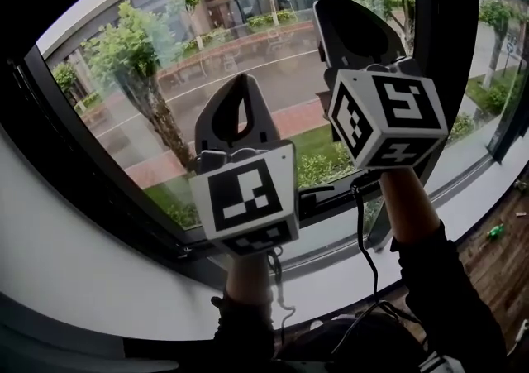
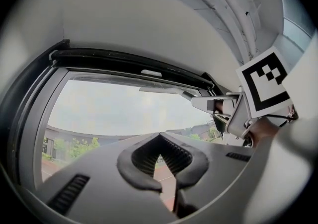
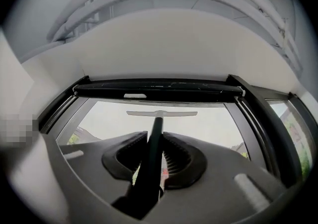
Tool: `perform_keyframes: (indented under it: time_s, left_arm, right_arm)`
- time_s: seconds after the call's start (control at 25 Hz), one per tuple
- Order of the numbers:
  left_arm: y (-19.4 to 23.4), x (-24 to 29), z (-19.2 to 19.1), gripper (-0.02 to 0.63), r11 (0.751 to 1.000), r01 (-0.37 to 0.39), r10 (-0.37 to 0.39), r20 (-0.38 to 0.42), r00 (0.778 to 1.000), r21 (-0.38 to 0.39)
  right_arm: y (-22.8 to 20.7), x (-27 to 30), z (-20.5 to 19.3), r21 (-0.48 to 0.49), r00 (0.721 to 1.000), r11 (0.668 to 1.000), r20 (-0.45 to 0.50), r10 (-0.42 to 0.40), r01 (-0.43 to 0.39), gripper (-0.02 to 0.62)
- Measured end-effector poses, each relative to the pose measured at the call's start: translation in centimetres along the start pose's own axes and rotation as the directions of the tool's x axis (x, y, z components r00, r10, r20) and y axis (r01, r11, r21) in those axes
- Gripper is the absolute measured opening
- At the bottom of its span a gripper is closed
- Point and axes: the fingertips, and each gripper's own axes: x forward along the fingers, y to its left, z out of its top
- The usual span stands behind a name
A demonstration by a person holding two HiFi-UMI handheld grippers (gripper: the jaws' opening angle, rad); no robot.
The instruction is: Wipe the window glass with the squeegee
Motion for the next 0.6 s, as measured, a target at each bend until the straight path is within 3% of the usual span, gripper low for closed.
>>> perform_keyframes:
  time_s: [0.24, 0.44, 0.6]
  left_arm:
    - [0.3, 0.4, -0.2, 0.0, 1.0, -0.016, 0.016, -0.005, 1.0, -0.01]
    - [-0.6, 0.9, 0.0, 0.0, 0.997, -0.027, 0.028, 0.017, 0.999, -0.075]
    - [-0.9, 1.0, -0.5, 0.0, 1.0, -0.019, 0.019, -0.002, 1.0, -0.007]
  right_arm:
    - [0.1, 0.5, -0.8, -0.01, 1.0, 1.0, -0.015, 0.016, -0.016, 0.095]
    - [-0.3, 0.4, -0.7, -0.017, 1.0, 0.999, -0.009, 0.03, -0.03, 0.095]
    - [-0.3, 0.5, -1.0, -0.024, 0.999, 0.999, -0.007, 0.038, -0.038, 0.095]
